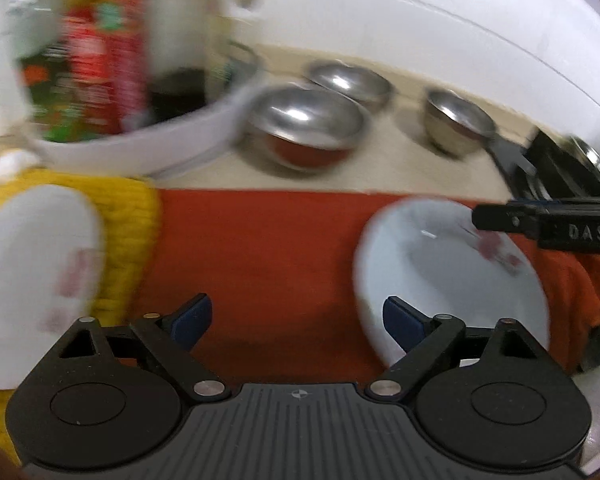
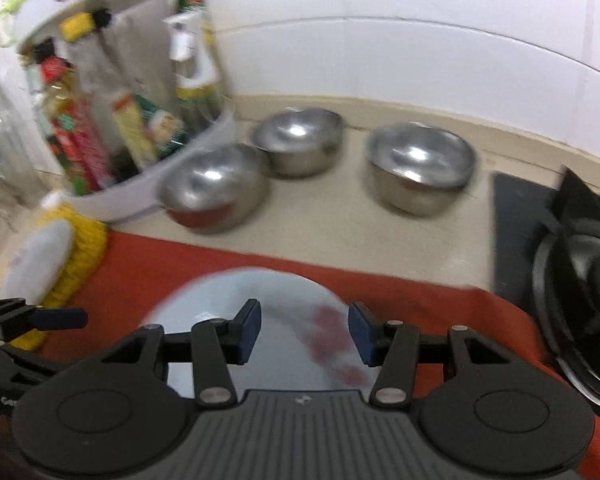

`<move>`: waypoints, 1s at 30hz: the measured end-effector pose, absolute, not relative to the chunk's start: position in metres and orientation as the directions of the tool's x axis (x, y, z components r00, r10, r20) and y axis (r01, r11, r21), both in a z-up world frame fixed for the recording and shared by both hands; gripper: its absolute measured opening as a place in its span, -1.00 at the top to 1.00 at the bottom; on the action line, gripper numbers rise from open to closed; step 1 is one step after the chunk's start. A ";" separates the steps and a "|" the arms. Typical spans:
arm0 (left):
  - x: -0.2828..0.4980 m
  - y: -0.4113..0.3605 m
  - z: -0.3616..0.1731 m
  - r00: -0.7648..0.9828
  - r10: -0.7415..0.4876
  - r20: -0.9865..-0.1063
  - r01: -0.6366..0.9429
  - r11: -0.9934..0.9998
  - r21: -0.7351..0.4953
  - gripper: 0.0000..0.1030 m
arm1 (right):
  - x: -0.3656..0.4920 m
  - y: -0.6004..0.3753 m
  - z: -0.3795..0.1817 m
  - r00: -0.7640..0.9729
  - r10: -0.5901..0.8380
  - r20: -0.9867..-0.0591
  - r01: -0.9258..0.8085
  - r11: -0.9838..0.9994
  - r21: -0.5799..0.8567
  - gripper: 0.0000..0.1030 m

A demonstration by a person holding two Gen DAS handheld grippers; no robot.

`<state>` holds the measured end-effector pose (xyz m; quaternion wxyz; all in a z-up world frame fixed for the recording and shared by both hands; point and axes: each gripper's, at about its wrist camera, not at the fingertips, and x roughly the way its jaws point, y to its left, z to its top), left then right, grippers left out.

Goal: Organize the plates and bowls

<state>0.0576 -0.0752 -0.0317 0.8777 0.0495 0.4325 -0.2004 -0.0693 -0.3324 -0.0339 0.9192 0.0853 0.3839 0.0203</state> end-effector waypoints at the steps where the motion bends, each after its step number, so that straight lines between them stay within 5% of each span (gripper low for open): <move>1: 0.059 -0.063 -0.026 0.571 -0.285 -0.770 0.366 0.928 -0.072 -0.90 | -0.064 -0.322 -0.031 0.709 0.132 -0.693 -0.006 0.983 0.181 0.13; 15: 0.096 0.093 -0.001 0.702 0.039 -0.711 0.018 0.997 0.072 -0.99 | 0.025 -0.167 -0.046 0.580 0.435 -0.689 -0.283 0.901 0.329 0.13; 30: 0.133 0.140 -0.031 0.661 -0.038 -0.749 0.059 0.998 0.001 -0.93 | 0.058 -0.124 -0.073 0.527 0.416 -0.741 -0.247 0.909 0.335 0.13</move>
